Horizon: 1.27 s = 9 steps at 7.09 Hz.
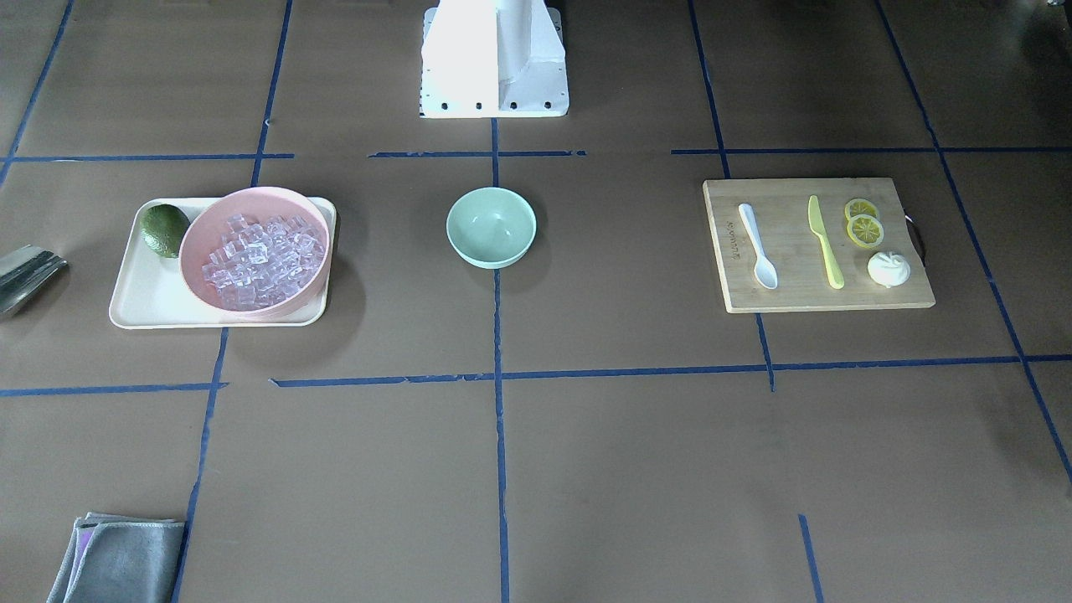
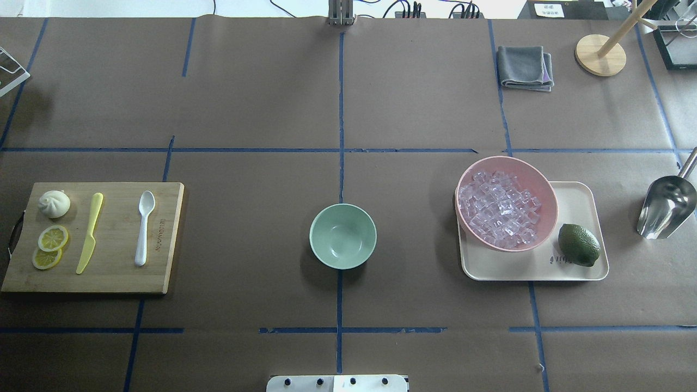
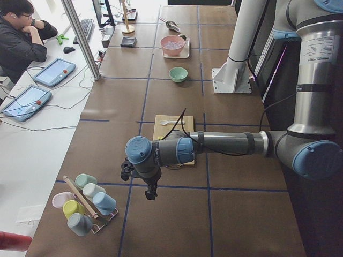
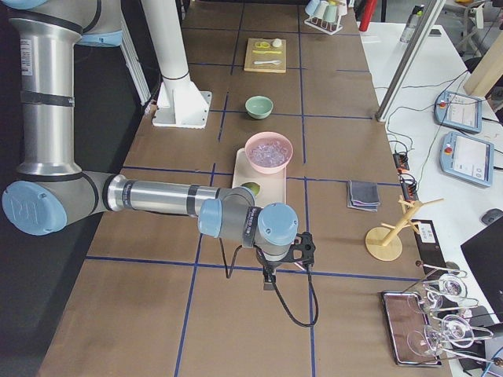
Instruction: Put spoon and ice into bowl
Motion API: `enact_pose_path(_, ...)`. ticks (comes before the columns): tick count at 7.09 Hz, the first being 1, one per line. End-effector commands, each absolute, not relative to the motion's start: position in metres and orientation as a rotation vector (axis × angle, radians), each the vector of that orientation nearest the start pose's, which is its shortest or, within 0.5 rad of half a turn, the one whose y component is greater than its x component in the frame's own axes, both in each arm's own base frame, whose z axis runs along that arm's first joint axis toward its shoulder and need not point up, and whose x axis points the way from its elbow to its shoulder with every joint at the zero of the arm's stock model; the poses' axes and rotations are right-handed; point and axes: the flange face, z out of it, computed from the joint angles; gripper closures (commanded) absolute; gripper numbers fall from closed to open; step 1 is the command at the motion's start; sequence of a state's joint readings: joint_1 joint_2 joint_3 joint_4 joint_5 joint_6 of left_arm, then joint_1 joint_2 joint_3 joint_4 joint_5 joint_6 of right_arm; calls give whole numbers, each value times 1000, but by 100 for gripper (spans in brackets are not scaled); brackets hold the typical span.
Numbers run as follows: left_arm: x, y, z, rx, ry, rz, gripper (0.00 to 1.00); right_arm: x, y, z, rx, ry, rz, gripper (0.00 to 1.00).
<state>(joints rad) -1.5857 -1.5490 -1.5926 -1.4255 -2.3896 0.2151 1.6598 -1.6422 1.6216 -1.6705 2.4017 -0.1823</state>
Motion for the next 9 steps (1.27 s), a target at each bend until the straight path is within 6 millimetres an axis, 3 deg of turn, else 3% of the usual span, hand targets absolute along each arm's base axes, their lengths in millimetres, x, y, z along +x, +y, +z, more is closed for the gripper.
enact_pose_path(1,-64,-473,660,-26,879,124,0,100,-447,671,5,-837,-40,0)
enact_pose_path(2,-64,-475,648,-5,877,135,0,100,-447,670,6,-837,-39,0)
enact_pose_path(4,-61,-478,596,71,862,146,0,100,-448,667,7,-835,-33,0)
enact_pose_path(5,-41,-476,564,78,862,137,0,100,-448,667,8,-835,-33,0)
enact_pose_path(6,-27,-475,547,49,874,69,0,100,-451,665,11,-836,-32,0)
enact_pose_path(8,24,-470,509,0,874,35,0,101,-462,653,32,-831,-44,0)
enact_pose_path(9,38,-465,507,-8,879,27,0,101,-462,653,35,-826,-48,0)
